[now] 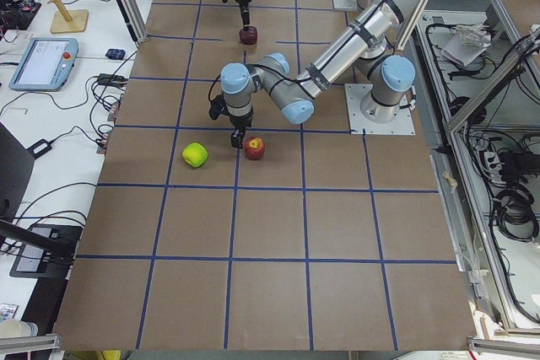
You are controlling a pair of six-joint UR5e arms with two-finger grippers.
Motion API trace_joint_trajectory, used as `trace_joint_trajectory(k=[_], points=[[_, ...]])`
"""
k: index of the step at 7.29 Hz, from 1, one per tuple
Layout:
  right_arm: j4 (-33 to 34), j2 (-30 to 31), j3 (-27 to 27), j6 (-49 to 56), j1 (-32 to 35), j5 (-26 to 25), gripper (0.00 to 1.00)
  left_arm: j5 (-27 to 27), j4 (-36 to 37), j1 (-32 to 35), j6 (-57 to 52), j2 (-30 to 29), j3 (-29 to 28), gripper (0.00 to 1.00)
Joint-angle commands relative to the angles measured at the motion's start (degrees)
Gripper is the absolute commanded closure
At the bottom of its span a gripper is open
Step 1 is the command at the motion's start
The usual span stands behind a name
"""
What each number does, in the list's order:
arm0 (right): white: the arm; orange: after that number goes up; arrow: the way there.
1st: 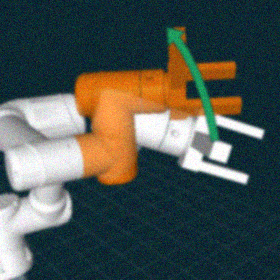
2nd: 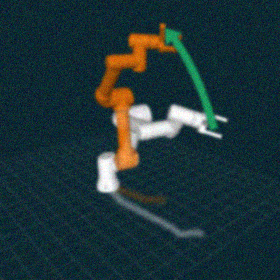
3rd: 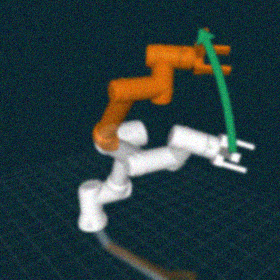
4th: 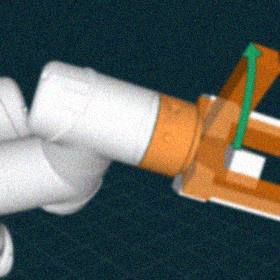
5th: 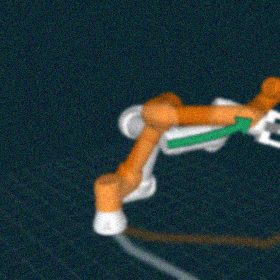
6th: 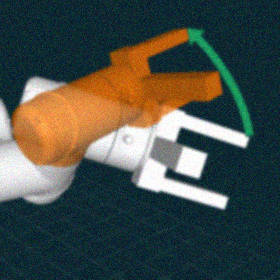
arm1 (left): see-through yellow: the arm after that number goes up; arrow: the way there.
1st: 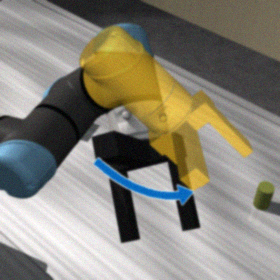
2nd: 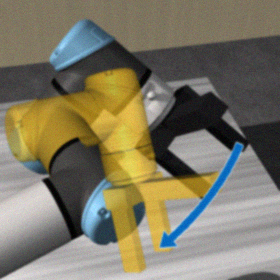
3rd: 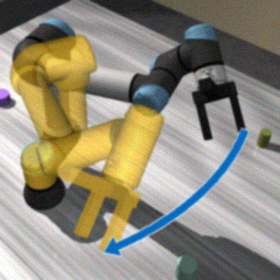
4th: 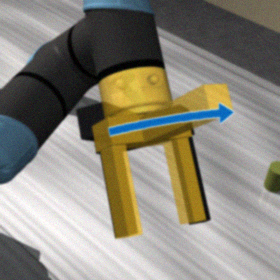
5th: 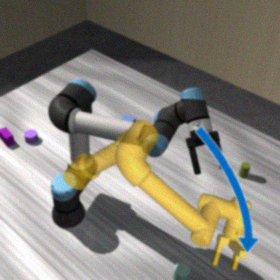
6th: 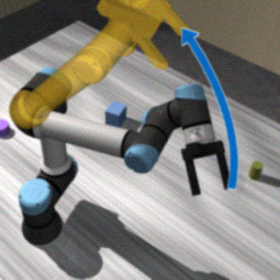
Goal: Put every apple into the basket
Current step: 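Grasp the purple apple with the right gripper while left gripper reaches the red apple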
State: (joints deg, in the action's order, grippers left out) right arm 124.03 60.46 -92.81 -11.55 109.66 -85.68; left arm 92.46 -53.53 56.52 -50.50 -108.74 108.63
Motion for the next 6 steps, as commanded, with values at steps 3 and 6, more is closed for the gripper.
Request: trace_joint_trajectory(k=[3, 6], points=[[2.36, -3.6, -0.63, -3.65, 0.74, 0.42, 0.6, 1.23, 3.16, -1.15, -1.88, -0.42, 4.12, 0.0], [-2.8, 0.15, 3.04, 0.87, -3.19, 0.43, 1.0, 0.97, 3.34, -1.33, -1.62, -1.65, 4.13, 0.23]])
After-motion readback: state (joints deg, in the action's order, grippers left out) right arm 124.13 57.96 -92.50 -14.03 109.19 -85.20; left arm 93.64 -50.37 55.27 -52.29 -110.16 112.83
